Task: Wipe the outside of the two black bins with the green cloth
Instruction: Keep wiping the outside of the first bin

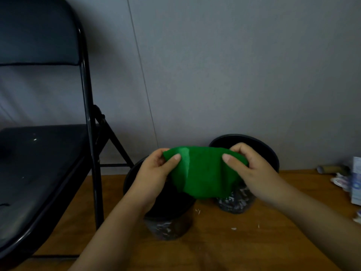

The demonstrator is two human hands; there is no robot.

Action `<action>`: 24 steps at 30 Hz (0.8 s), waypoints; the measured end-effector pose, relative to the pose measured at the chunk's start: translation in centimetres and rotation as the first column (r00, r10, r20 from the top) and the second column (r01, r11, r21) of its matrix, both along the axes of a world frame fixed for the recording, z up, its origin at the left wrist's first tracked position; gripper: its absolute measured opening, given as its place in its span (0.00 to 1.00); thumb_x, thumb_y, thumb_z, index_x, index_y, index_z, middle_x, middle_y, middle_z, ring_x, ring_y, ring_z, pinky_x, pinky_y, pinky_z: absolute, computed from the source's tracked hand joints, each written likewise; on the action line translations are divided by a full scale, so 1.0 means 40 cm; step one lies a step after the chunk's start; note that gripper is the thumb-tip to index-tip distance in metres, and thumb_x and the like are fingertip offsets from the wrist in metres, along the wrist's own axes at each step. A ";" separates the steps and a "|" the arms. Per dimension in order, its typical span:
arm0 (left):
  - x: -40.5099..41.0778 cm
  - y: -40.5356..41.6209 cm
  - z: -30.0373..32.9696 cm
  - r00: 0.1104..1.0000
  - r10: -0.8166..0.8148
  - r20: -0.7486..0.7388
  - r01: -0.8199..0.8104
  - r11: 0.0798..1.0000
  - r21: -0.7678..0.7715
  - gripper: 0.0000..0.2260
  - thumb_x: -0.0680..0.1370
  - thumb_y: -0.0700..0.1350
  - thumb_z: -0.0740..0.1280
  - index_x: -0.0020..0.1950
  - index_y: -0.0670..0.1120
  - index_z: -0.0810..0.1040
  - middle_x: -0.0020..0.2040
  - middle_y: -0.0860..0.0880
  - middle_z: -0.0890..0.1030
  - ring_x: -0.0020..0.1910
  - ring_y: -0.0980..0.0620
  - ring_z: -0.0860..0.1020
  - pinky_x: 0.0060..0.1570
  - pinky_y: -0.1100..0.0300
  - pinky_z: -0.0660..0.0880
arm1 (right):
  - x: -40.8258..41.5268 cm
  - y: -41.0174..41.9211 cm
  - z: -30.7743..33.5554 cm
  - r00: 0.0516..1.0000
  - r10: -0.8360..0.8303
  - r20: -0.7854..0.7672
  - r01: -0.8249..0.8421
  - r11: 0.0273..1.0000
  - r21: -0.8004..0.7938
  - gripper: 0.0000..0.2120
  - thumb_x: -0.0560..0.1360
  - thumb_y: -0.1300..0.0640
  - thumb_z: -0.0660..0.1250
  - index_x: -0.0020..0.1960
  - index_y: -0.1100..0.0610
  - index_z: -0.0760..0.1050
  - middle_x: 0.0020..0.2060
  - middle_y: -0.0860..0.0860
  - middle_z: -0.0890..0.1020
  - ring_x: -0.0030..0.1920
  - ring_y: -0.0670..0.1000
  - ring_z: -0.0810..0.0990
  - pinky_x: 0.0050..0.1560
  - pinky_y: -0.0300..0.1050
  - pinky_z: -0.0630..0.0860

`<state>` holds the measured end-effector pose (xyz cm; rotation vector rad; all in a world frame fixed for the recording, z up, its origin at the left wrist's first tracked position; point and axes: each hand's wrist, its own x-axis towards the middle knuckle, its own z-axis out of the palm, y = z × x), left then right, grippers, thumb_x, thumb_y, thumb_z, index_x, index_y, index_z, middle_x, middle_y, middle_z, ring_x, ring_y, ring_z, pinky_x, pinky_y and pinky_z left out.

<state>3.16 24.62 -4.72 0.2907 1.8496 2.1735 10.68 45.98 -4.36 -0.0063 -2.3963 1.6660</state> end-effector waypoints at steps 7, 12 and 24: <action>0.003 -0.009 -0.037 0.972 -0.042 0.229 0.030 0.998 0.059 0.11 0.83 0.42 0.60 0.60 0.40 0.78 0.57 0.40 0.83 0.56 0.43 0.82 0.55 0.47 0.79 | -0.023 0.008 -0.035 0.965 -0.088 0.249 0.191 0.884 -0.428 0.10 0.75 0.52 0.69 0.54 0.54 0.81 0.48 0.50 0.86 0.49 0.50 0.85 0.53 0.51 0.80; 0.008 -0.003 -0.063 0.935 -0.057 0.350 0.041 0.998 0.053 0.10 0.84 0.39 0.57 0.59 0.40 0.77 0.54 0.39 0.82 0.48 0.44 0.83 0.41 0.51 0.83 | -0.032 0.010 -0.039 0.948 -0.161 0.274 0.211 0.964 -0.164 0.14 0.81 0.48 0.58 0.56 0.55 0.78 0.49 0.51 0.84 0.49 0.50 0.83 0.47 0.44 0.79; 0.028 0.038 -0.050 0.949 0.090 0.301 -0.041 0.985 -0.167 0.17 0.72 0.27 0.71 0.59 0.36 0.76 0.53 0.39 0.84 0.48 0.43 0.84 0.39 0.54 0.83 | -0.043 -0.014 -0.050 0.879 -0.391 0.274 0.318 0.908 0.274 0.22 0.64 0.52 0.80 0.52 0.55 0.73 0.44 0.48 0.79 0.47 0.50 0.80 0.39 0.41 0.76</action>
